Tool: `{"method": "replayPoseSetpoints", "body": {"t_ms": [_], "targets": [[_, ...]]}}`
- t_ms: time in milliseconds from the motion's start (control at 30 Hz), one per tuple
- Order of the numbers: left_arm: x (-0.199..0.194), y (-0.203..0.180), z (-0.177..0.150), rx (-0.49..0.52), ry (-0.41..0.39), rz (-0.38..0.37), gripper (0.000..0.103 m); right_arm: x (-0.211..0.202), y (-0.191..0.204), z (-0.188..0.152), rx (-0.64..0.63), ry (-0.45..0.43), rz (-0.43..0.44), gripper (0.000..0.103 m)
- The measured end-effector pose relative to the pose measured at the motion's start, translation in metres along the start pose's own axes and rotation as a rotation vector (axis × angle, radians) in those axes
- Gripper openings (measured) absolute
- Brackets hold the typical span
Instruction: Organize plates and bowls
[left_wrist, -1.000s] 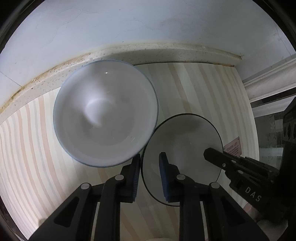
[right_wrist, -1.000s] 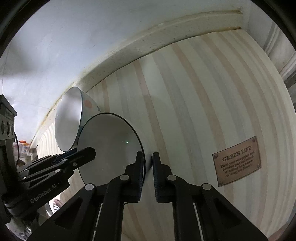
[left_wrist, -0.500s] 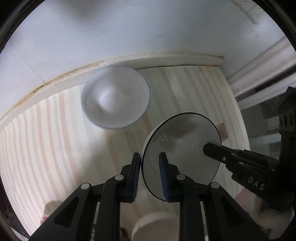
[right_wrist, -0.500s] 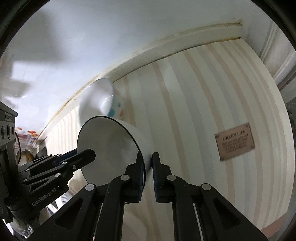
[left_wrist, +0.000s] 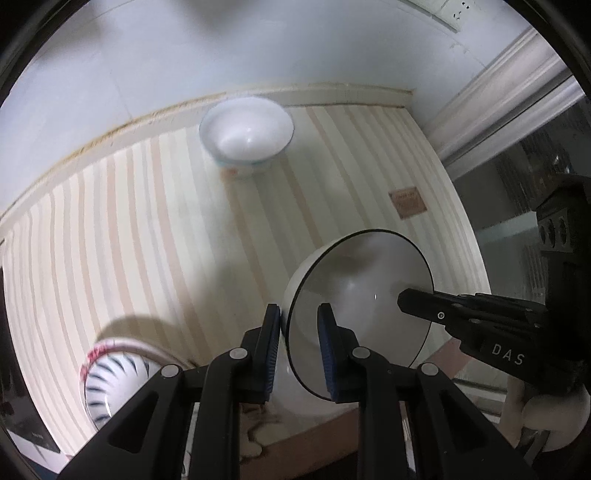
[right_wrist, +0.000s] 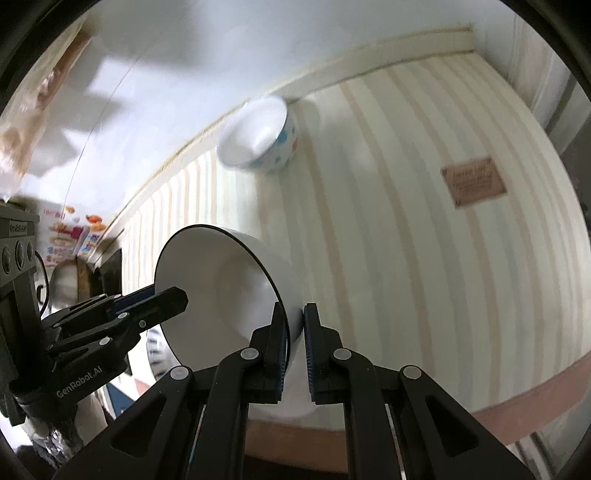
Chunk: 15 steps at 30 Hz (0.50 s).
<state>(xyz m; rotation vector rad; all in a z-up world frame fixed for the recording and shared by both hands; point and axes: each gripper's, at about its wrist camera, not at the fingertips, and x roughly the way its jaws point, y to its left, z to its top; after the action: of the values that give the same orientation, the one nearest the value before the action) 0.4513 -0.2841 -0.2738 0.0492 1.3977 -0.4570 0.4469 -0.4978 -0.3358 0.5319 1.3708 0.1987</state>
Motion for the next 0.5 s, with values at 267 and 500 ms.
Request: {"method": "replayPoseSetpoints", "body": {"t_ms": [267, 500], "targets": [[0.019, 0.008, -0.029, -0.016, 0.060, 0.008, 0.018, 0.026, 0.002, -0.033, -0.003, 0.059, -0.019, 0.011], [0.041, 0.010, -0.040, -0.013, 0.107, 0.023, 0.018, 0.044, -0.005, -0.046, -0.001, 0.104, -0.046, 0.011]]}}
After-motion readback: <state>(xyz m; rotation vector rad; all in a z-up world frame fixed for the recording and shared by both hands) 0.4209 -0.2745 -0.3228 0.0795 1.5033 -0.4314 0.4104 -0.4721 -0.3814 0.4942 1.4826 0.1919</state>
